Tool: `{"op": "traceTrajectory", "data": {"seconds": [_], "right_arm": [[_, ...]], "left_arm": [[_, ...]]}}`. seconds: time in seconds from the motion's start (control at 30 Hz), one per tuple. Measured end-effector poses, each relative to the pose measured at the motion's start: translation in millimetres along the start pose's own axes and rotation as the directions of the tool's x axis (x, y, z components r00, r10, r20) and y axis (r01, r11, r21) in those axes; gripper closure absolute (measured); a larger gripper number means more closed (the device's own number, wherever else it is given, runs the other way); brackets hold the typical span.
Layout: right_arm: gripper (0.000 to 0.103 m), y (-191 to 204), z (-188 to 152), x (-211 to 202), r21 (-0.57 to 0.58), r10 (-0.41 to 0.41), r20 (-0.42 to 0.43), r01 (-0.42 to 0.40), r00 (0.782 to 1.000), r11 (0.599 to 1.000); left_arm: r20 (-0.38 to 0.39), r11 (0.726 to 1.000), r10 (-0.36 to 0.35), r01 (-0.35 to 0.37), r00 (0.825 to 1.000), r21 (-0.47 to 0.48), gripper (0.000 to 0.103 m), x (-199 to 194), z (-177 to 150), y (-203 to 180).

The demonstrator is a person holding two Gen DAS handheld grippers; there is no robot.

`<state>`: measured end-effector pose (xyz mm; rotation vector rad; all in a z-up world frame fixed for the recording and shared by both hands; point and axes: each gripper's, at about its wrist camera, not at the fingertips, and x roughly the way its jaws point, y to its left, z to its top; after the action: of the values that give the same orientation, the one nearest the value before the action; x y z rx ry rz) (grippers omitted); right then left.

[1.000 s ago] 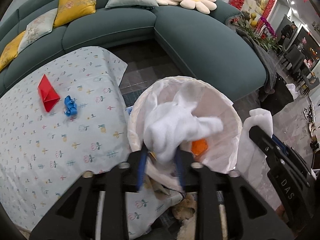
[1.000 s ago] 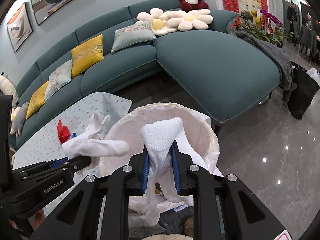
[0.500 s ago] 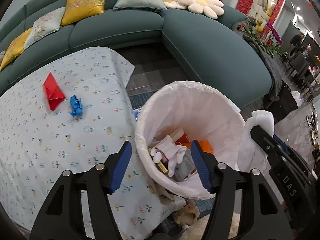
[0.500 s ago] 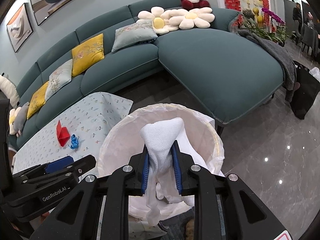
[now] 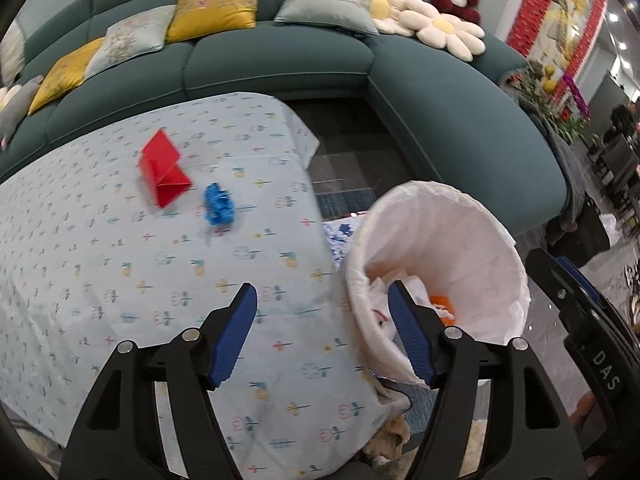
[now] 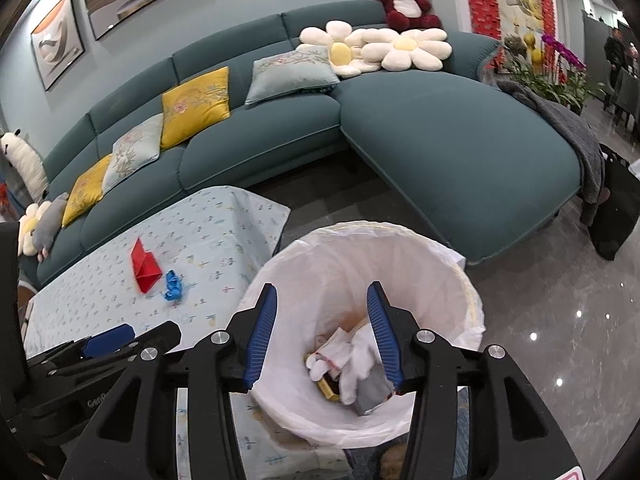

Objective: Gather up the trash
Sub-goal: 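Grasp the red paper box with the left gripper while the right gripper grasps the blue ribbon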

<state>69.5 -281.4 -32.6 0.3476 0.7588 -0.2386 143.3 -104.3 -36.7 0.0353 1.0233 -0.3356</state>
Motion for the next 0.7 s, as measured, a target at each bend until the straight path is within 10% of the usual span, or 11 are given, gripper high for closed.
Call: {"op": "traceTrajectory", "data": {"seconds": [0.7], "right_arm": [[0.055, 72.3, -11.1, -8.5, -0.126, 0.046, -0.027, -0.049, 0.999, 0.991]], "left_arm": [[0.039, 0.99, 0.064, -0.059, 0.997, -0.131, 0.03, -27.5, -8.6, 76.6]]}}
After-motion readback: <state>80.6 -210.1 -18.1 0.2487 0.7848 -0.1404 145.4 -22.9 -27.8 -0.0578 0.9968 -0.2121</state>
